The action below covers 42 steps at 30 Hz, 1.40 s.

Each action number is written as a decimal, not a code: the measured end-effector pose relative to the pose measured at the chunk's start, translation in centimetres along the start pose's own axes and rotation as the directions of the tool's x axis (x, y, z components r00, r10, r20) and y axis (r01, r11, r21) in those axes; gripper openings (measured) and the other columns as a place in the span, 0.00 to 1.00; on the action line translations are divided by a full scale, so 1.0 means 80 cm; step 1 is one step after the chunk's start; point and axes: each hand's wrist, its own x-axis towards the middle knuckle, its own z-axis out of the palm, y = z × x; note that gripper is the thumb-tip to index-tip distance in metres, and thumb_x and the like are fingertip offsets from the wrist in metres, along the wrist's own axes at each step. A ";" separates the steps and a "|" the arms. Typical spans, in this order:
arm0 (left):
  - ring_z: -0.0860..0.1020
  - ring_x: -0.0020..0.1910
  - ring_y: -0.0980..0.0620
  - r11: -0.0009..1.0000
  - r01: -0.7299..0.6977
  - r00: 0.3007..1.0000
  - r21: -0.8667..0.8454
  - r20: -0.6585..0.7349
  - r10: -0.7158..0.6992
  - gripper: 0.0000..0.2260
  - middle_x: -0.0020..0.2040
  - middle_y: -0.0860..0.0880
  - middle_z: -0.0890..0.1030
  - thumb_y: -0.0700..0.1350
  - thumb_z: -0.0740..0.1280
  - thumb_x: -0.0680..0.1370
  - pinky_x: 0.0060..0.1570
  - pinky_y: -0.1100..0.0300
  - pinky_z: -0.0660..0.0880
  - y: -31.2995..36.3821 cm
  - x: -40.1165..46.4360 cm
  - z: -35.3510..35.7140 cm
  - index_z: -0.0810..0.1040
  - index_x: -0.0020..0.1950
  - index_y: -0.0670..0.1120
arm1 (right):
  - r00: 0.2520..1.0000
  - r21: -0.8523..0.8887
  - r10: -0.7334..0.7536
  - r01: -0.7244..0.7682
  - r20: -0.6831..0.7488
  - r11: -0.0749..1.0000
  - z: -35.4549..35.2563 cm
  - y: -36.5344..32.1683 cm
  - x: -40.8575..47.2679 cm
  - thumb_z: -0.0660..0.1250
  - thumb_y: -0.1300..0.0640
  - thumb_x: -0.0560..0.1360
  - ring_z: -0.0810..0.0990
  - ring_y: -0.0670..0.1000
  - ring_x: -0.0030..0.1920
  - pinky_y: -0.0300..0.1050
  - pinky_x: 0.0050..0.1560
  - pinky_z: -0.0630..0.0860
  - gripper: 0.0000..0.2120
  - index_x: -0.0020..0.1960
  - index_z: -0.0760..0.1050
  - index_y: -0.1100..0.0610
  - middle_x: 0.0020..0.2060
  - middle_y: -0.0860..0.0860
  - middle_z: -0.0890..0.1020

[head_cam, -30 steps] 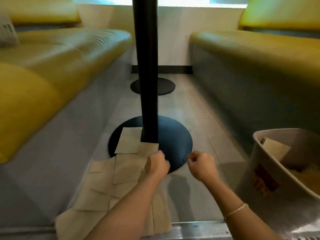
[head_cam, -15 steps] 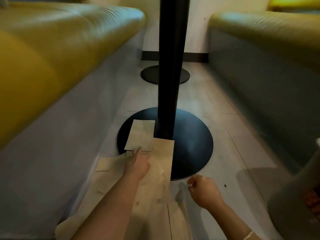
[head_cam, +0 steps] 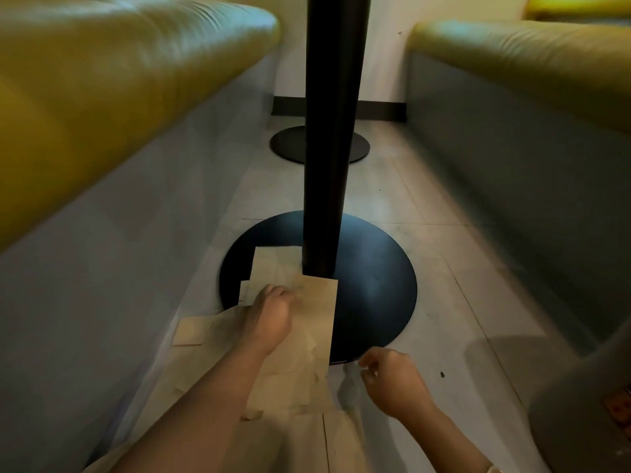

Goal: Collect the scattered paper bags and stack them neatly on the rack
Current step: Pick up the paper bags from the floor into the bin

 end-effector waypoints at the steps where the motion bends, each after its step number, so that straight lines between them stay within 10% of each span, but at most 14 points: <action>1: 0.71 0.59 0.51 0.995 -0.014 0.994 -0.099 -0.107 0.003 0.16 0.59 0.49 0.78 0.37 0.59 0.78 0.58 0.61 0.69 0.007 0.000 -0.002 0.77 0.62 0.46 | 1.000 0.013 0.002 -0.002 -0.008 1.000 -0.001 -0.002 0.001 0.60 0.57 0.78 0.77 0.47 0.53 0.38 0.53 0.76 0.13 0.62 0.73 0.51 0.56 0.49 0.78; 4: 0.77 0.49 0.56 0.877 0.065 0.992 -0.476 -0.067 -0.110 0.09 0.47 0.52 0.80 0.38 0.66 0.75 0.49 0.63 0.74 0.034 0.000 0.000 0.82 0.46 0.51 | 0.996 0.084 0.024 -0.017 -0.081 0.996 -0.009 -0.010 0.005 0.63 0.57 0.77 0.75 0.50 0.60 0.40 0.58 0.73 0.21 0.69 0.66 0.51 0.62 0.51 0.74; 10: 0.75 0.40 0.54 0.208 0.454 0.877 -0.866 0.476 0.063 0.09 0.37 0.52 0.78 0.36 0.72 0.66 0.40 0.60 0.73 0.091 0.014 -0.038 0.78 0.32 0.49 | 0.962 0.459 0.204 -0.101 -0.181 0.883 -0.048 -0.007 0.009 0.77 0.60 0.64 0.66 0.55 0.68 0.50 0.65 0.68 0.50 0.76 0.49 0.55 0.71 0.54 0.64; 14: 0.75 0.39 0.51 -0.168 0.579 0.813 -0.797 0.551 0.189 0.05 0.34 0.52 0.80 0.41 0.72 0.56 0.42 0.57 0.71 0.080 0.016 -0.050 0.80 0.28 0.51 | 0.959 0.875 0.256 -0.228 0.125 0.427 -0.073 0.018 0.000 0.76 0.64 0.64 0.71 0.53 0.55 0.52 0.56 0.69 0.50 0.76 0.49 0.54 0.65 0.53 0.70; 18: 0.77 0.37 0.50 -0.303 0.561 0.826 -0.770 0.546 0.142 0.05 0.35 0.50 0.81 0.42 0.72 0.57 0.44 0.54 0.71 0.066 0.008 -0.051 0.81 0.29 0.50 | 0.951 0.904 0.164 -0.300 0.261 0.303 -0.073 0.035 -0.009 0.73 0.60 0.62 0.76 0.57 0.54 0.51 0.47 0.74 0.33 0.65 0.67 0.54 0.55 0.54 0.78; 21: 0.76 0.42 0.49 -0.150 0.588 0.799 -0.795 0.600 -0.043 0.05 0.41 0.49 0.81 0.41 0.72 0.66 0.45 0.55 0.71 0.050 0.007 -0.038 0.80 0.36 0.50 | 0.937 0.896 0.256 -0.314 0.239 0.314 -0.068 0.031 -0.009 0.71 0.64 0.69 0.76 0.57 0.50 0.53 0.49 0.74 0.19 0.58 0.70 0.57 0.51 0.55 0.78; 24: 0.77 0.52 0.48 0.509 0.625 0.777 -0.592 0.408 -0.479 0.11 0.55 0.46 0.79 0.43 0.69 0.74 0.49 0.56 0.74 0.015 0.006 -0.008 0.77 0.55 0.48 | 0.890 0.795 0.441 -0.353 0.120 0.494 -0.071 0.030 -0.006 0.68 0.62 0.74 0.76 0.55 0.44 0.53 0.47 0.74 0.12 0.53 0.69 0.56 0.42 0.53 0.76; 26: 0.75 0.58 0.44 0.695 0.690 0.724 -0.202 0.220 -0.654 0.20 0.60 0.43 0.76 0.47 0.69 0.73 0.54 0.54 0.74 -0.009 -0.006 -0.001 0.72 0.63 0.44 | 0.879 0.737 0.476 -0.326 0.007 0.592 -0.075 0.029 -0.007 0.65 0.62 0.76 0.77 0.56 0.46 0.53 0.46 0.75 0.08 0.53 0.70 0.55 0.40 0.52 0.76; 32: 0.72 0.62 0.40 0.537 0.840 0.537 -0.079 0.265 -0.801 0.34 0.63 0.41 0.71 0.50 0.77 0.66 0.56 0.48 0.74 -0.031 -0.038 0.012 0.66 0.65 0.41 | 0.882 0.572 0.443 -0.284 -0.158 0.769 -0.091 0.016 -0.022 0.61 0.67 0.75 0.77 0.56 0.47 0.54 0.52 0.77 0.11 0.53 0.76 0.55 0.41 0.52 0.77; 42: 0.78 0.50 0.40 0.608 0.734 0.665 -0.304 0.134 -0.735 0.15 0.53 0.40 0.80 0.41 0.69 0.74 0.42 0.54 0.73 -0.010 -0.049 -0.006 0.72 0.60 0.42 | 0.877 0.482 0.366 -0.185 -0.312 0.856 -0.149 -0.009 -0.053 0.58 0.66 0.78 0.73 0.52 0.48 0.51 0.55 0.74 0.16 0.64 0.74 0.58 0.49 0.51 0.74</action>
